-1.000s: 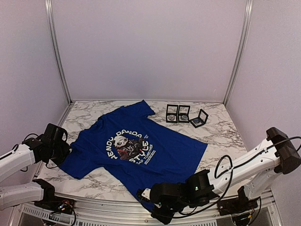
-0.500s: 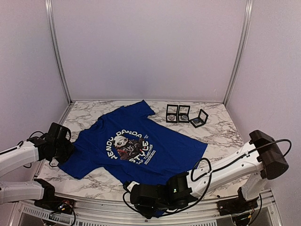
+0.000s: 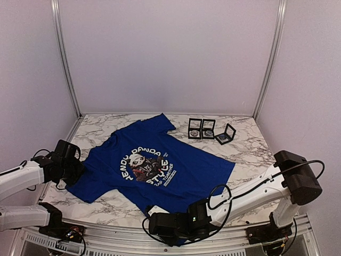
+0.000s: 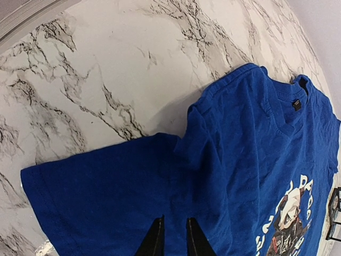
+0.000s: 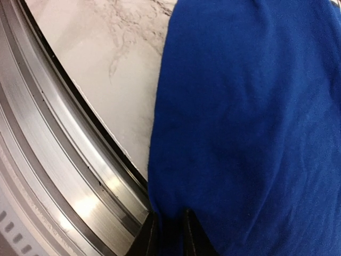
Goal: Remove the brooch from the garment
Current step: Smooth out the crumpled clothing at the center of the board.
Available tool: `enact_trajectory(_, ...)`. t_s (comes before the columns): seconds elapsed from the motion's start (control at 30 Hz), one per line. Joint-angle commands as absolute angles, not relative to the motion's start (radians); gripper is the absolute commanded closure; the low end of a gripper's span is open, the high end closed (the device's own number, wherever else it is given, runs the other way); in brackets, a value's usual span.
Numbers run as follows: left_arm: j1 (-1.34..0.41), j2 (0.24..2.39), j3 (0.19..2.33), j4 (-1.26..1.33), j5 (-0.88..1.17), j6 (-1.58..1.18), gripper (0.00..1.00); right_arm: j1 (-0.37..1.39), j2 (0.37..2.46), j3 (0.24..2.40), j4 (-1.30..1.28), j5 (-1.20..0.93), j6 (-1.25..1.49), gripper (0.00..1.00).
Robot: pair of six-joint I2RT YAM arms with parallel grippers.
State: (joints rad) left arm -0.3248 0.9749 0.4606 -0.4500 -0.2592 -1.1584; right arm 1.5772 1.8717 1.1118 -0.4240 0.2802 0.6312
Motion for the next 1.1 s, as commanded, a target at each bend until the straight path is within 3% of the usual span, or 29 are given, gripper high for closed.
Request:
enact_trajectory(0.0,-0.328,0.980,0.450,-0.433,-0.250,-1.144,0.84,1.575,1.866,1.074,-0.431,0.266,0.645,0.88)
enact_trajectory(0.13,-0.328,0.981,0.447,-0.433,-0.253,-1.146,0.85,1.578,1.856,1.067,-0.422,0.236,0.632,1.00)
enact_trajectory(0.83,-0.328,0.974,0.395,-0.424,-0.261,-1.156,0.84,1.592,1.767,1.037,-0.352,0.015,0.586,1.00)
enact_trajectory(1.07,-0.328,0.990,0.287,-0.334,-0.233,-1.201,0.84,1.570,1.712,1.052,-0.362,0.035,0.601,0.70)
